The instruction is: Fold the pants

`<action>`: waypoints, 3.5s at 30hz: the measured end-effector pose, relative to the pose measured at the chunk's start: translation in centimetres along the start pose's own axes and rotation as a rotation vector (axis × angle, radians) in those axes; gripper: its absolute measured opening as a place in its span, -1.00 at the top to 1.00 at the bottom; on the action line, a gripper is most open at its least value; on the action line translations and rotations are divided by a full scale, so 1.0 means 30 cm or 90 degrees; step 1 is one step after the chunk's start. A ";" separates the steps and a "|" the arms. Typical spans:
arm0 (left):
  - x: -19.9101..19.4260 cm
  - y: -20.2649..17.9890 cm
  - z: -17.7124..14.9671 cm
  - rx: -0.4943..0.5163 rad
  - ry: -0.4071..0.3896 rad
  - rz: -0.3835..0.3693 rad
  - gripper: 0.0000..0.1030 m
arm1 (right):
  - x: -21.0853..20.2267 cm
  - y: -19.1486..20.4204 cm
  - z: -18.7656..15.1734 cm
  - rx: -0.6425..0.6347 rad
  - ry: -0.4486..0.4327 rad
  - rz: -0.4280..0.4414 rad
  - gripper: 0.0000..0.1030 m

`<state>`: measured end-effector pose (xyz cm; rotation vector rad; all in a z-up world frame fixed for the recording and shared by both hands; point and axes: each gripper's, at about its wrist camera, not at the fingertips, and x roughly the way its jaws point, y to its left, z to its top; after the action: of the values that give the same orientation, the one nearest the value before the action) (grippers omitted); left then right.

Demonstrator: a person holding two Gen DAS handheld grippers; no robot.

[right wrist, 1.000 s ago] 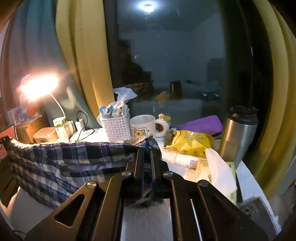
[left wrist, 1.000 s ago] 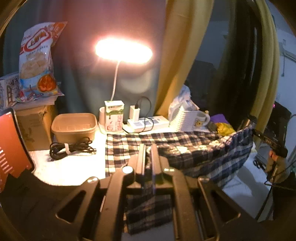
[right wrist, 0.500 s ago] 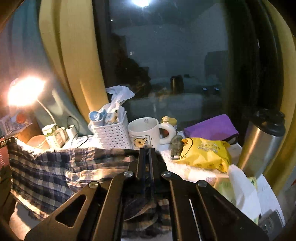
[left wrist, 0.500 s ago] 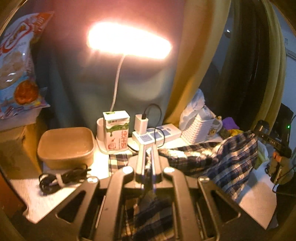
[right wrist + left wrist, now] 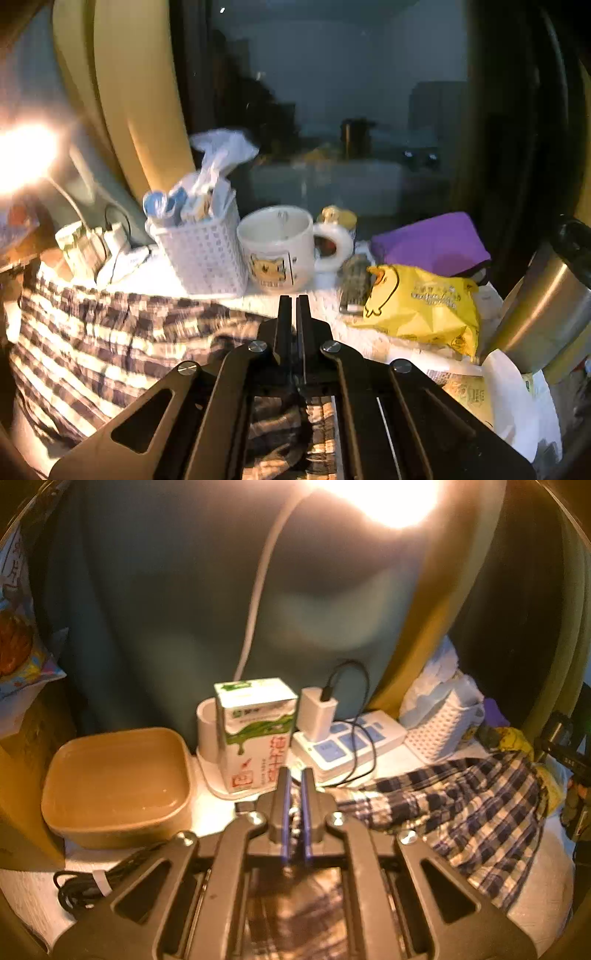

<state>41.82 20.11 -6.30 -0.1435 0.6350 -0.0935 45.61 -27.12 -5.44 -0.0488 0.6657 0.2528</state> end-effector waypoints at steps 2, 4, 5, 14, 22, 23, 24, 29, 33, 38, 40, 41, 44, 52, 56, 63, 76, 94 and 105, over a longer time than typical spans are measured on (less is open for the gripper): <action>0.014 0.014 0.000 -0.005 0.005 0.000 0.91 | 0.021 0.005 -0.009 -0.015 0.024 0.003 0.42; 0.019 0.019 0.001 -0.005 0.005 0.001 0.91 | 0.050 0.010 -0.017 -0.025 0.046 0.017 -0.32; 0.021 0.020 0.000 -0.005 0.005 0.001 0.91 | 0.061 0.013 -0.021 -0.029 0.055 0.026 -0.32; 0.048 0.012 -0.059 0.028 0.089 -0.014 0.88 | 0.181 -0.027 -0.039 0.019 0.124 0.063 -0.32; 0.107 0.053 -0.174 0.015 0.170 0.037 0.79 | 0.178 0.001 -0.067 0.003 0.129 0.060 -0.32; 0.104 0.052 -0.169 0.015 0.163 0.040 0.79 | 0.179 0.001 -0.066 0.005 0.129 0.062 -0.32; 0.098 0.059 -0.160 0.011 0.157 0.043 0.78 | 0.177 0.001 -0.065 0.006 0.128 0.062 -0.32; 0.099 0.081 -0.151 -0.012 0.159 0.082 0.77 | 0.171 -0.002 -0.075 0.014 0.127 0.065 -0.32; 0.115 0.120 -0.153 -0.055 0.168 0.102 0.77 | 0.176 0.004 -0.092 0.011 0.131 0.066 -0.32; 0.172 0.140 -0.179 -0.095 0.212 0.078 0.76 | 0.179 0.010 -0.091 0.009 0.130 0.073 -0.32; 0.177 0.127 -0.181 -0.086 0.210 0.073 0.76 | 0.177 0.013 -0.091 0.007 0.129 0.077 -0.32; 0.179 0.121 -0.182 -0.084 0.214 0.065 0.75 | 0.177 0.015 -0.092 0.006 0.129 0.077 -0.32; 0.180 0.115 -0.185 -0.085 0.217 0.049 0.74 | 0.180 0.013 -0.095 0.008 0.130 0.078 -0.32; 0.188 0.111 -0.179 -0.084 0.219 0.043 0.73 | 0.184 0.010 -0.099 0.006 0.130 0.079 -0.32; 0.194 0.106 -0.178 -0.068 0.204 0.044 0.73 | 0.184 0.010 -0.099 0.005 0.129 0.079 -0.32; 0.119 0.051 -0.162 -0.019 0.136 0.068 0.94 | 0.172 0.008 -0.101 0.009 0.120 0.082 -0.32; 0.108 0.098 -0.009 -0.050 0.063 0.064 0.95 | 0.167 0.005 -0.061 0.003 0.098 0.072 -0.31; 0.185 0.096 0.027 -0.015 0.082 0.085 0.94 | 0.159 0.049 0.015 -0.056 0.049 0.019 0.81; 0.262 0.114 -0.001 -0.016 0.118 0.095 0.85 | 0.290 0.022 -0.011 -0.021 0.106 -0.012 0.18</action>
<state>48.25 22.45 -11.47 -0.1116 0.8298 0.0456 51.84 -24.65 -11.04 -0.1089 0.8261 0.2435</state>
